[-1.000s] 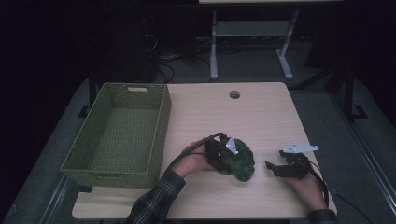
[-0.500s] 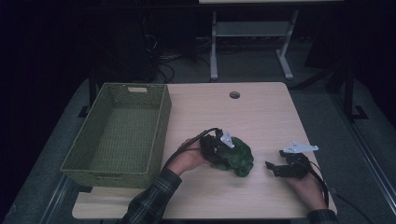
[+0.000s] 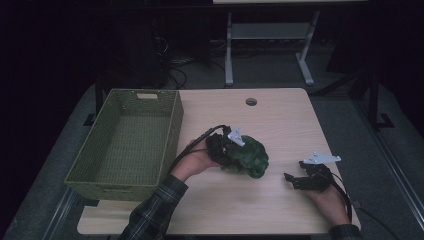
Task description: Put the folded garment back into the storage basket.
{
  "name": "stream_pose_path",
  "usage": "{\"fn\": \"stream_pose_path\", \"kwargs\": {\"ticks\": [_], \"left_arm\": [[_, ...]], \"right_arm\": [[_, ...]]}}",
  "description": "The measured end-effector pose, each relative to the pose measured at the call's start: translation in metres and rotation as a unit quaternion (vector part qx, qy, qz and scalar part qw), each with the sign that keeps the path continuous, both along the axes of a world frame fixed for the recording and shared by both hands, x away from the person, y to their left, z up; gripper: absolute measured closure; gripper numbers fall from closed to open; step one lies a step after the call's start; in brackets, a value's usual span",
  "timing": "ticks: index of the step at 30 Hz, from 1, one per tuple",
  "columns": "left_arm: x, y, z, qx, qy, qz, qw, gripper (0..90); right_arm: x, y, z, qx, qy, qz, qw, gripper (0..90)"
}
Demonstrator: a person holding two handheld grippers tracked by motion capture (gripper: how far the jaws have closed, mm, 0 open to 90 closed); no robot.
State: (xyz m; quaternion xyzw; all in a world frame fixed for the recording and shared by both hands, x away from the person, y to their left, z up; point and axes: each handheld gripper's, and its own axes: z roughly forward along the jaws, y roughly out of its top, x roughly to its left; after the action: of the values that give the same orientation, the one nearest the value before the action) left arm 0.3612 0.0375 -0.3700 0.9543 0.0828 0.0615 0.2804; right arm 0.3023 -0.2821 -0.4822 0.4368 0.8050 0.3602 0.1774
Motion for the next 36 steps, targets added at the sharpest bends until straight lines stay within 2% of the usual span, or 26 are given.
{"fn": "stream_pose_path", "kwargs": {"ticks": [13, 17, 22, 25, 30, 36], "left_arm": [[0.005, 0.034, 0.04, -0.028, -0.003, 0.019, 0.9994, 65.4], [0.006, 0.046, 0.05, -0.026, -0.012, 0.026, 0.9993, 65.3], [0.006, 0.063, 0.06, -0.037, -0.014, 0.04, 0.9984, 65.3], [0.007, 0.073, 0.065, -0.036, -0.018, 0.049, 0.998, 65.2], [0.007, 0.092, 0.075, -0.041, -0.025, 0.065, 0.9967, 65.2], [0.006, 0.12, 0.085, -0.048, -0.035, 0.093, 0.9939, 65.1]], "right_arm": [[0.0, 0.0, 0.0, 0.0, 0.0, 0.0, 1.0, 21.6], [0.0, 0.0, 0.0, 0.0, 0.0, 0.0, 1.0, 21.6], [0.0, 0.0, 0.0, 0.0, 0.0, -0.001, 1.0, 21.6], [0.0, 0.0, 0.0, 0.0, 0.0, 0.0, 1.0, 21.6], [0.0, 0.0, 0.0, 0.0, 0.0, -0.002, 1.0, 21.6], [0.0, 0.0, 0.0, 0.0, 0.0, -0.002, 1.0, 21.6]]}}
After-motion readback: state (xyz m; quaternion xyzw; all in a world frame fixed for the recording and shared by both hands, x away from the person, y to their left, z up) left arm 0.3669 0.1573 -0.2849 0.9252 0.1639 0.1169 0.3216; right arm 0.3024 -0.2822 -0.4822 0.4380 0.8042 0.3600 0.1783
